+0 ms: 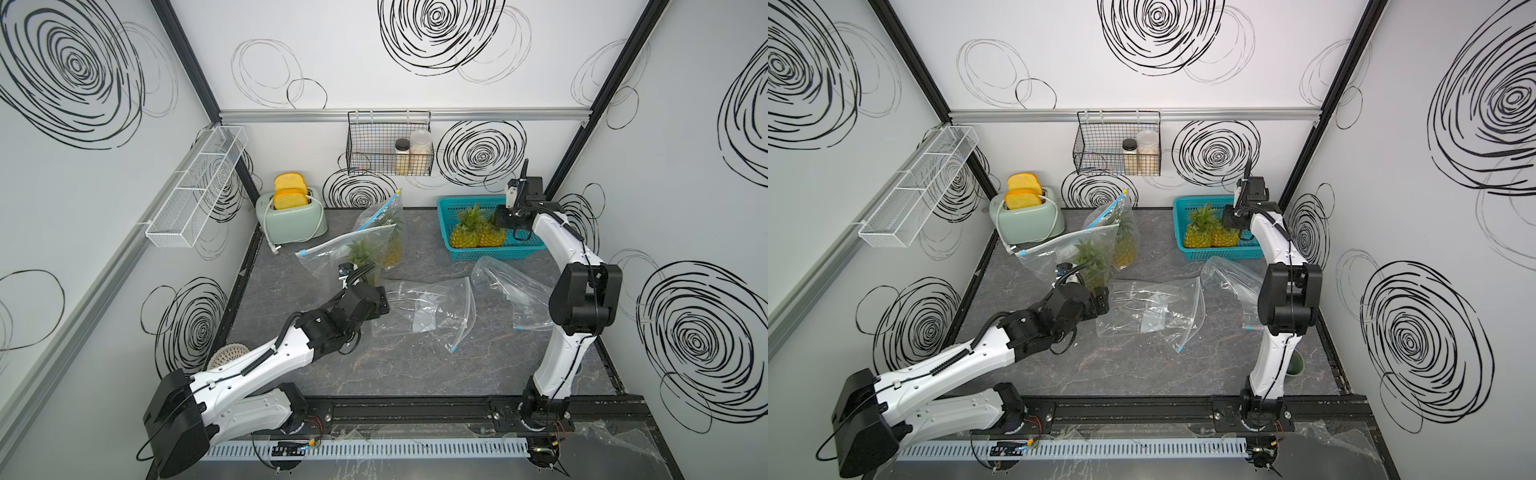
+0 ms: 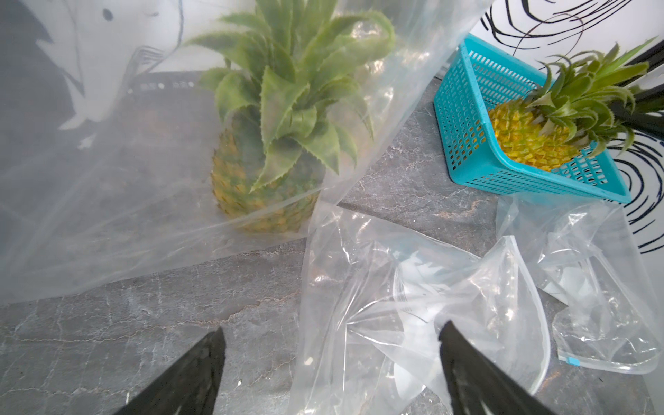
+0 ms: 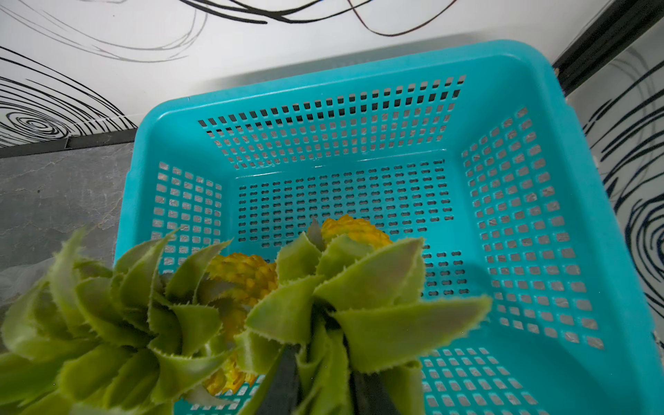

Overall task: Open the zip-top bag and take out the pineapple
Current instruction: Place the pineapple in the basket.

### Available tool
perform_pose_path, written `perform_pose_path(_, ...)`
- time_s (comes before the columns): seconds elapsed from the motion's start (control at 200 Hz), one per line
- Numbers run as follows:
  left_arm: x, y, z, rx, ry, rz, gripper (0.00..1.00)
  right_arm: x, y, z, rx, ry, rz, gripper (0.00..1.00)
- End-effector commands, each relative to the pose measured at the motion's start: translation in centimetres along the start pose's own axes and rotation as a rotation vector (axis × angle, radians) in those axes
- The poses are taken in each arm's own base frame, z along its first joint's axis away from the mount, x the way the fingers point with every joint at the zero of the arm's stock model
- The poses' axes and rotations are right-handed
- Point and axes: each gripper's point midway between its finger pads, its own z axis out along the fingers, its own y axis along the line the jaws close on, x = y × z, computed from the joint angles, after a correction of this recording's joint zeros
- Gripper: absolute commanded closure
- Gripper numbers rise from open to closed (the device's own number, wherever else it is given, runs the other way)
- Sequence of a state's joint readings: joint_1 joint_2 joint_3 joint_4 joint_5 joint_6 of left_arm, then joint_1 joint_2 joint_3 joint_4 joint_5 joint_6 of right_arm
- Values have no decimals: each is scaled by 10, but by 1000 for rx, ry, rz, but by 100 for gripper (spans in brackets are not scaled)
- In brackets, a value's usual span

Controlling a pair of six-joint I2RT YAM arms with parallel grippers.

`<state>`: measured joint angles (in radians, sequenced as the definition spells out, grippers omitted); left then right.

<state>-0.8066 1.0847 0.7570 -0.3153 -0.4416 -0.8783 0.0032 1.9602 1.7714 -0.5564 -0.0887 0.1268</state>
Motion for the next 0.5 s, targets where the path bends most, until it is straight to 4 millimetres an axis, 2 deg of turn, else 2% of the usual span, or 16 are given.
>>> perform_pose_path(0.0,-4,3,-2,2,-18,-9,4,-25,8,-8,-29,-78,-5,73)
perform_pose_path(0.235,-5,2,-2,3,-18,-6,4,-33,13,-16,-48,-102,-2,58)
perform_pose_path(0.495,-12,0,-6,15,-39,-1,3,-54,17,-45,-60,-181,-8,49)
